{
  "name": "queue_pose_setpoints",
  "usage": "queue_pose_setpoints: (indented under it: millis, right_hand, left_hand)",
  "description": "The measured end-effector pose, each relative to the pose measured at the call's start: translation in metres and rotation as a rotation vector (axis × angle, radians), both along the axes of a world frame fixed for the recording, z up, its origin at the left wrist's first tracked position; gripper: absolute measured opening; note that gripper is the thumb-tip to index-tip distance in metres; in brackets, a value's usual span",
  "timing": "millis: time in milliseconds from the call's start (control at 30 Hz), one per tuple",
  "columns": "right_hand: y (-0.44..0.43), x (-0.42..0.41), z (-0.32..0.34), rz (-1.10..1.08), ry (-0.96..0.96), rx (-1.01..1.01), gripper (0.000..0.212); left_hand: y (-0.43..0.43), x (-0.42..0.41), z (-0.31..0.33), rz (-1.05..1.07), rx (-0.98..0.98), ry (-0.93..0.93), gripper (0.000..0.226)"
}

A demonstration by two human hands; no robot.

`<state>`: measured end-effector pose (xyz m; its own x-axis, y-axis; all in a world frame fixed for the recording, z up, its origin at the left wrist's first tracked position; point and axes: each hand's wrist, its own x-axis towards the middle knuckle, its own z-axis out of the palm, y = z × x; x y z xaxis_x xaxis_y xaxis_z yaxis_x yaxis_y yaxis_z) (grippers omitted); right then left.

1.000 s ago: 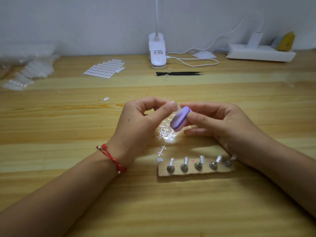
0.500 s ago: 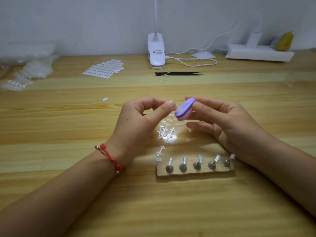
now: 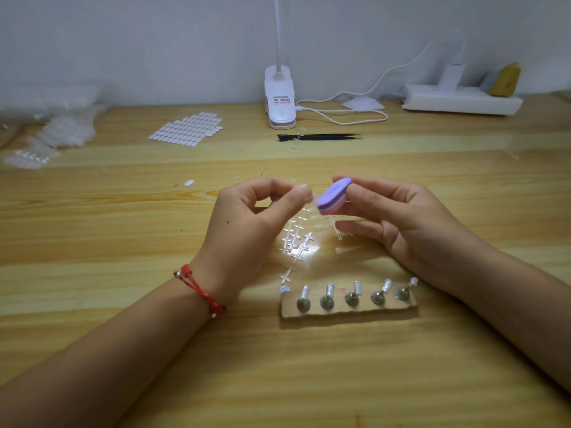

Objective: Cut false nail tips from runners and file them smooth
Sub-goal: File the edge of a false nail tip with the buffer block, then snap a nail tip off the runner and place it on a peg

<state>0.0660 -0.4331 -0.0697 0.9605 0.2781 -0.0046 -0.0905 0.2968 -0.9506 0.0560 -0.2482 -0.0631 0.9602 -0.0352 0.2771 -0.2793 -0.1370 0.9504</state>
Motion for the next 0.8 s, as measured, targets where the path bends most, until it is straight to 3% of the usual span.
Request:
queue_pose_setpoints:
  millis: [167, 300, 433, 600, 767, 800]
  right_hand:
    - [0.003, -0.003, -0.002, 0.081, -0.080, -0.133, 0.029]
    - [-0.002, 0.001, 0.005, -0.044, 0.064, 0.112, 0.028]
    - [-0.002, -0.002, 0.008, -0.040, 0.134, 0.189, 0.018]
    - [0.003, -0.005, 0.006, -0.029, 0.025, -0.141, 0.033]
    - [0.001, -0.009, 0.003, 0.070, -0.141, -0.292, 0.001]
    - [0.000, -0.010, 0.001, 0.058, -0.172, -0.292, 0.007]
  left_hand:
    - [0.000, 0.001, 0.001, -0.050, 0.059, 0.021, 0.013]
    - [0.005, 0.003, 0.009, -0.096, 0.102, 0.046, 0.012]
    - [0.008, 0.004, 0.019, -0.066, -0.054, 0.053, 0.017]
    - [-0.001, -0.002, 0.017, -0.146, 0.040, 0.122, 0.013]
    - [-0.005, -0.002, 0.018, -0.165, 0.026, 0.100, 0.012]
    - [-0.006, -0.004, 0.018, -0.174, 0.033, 0.091, 0.012]
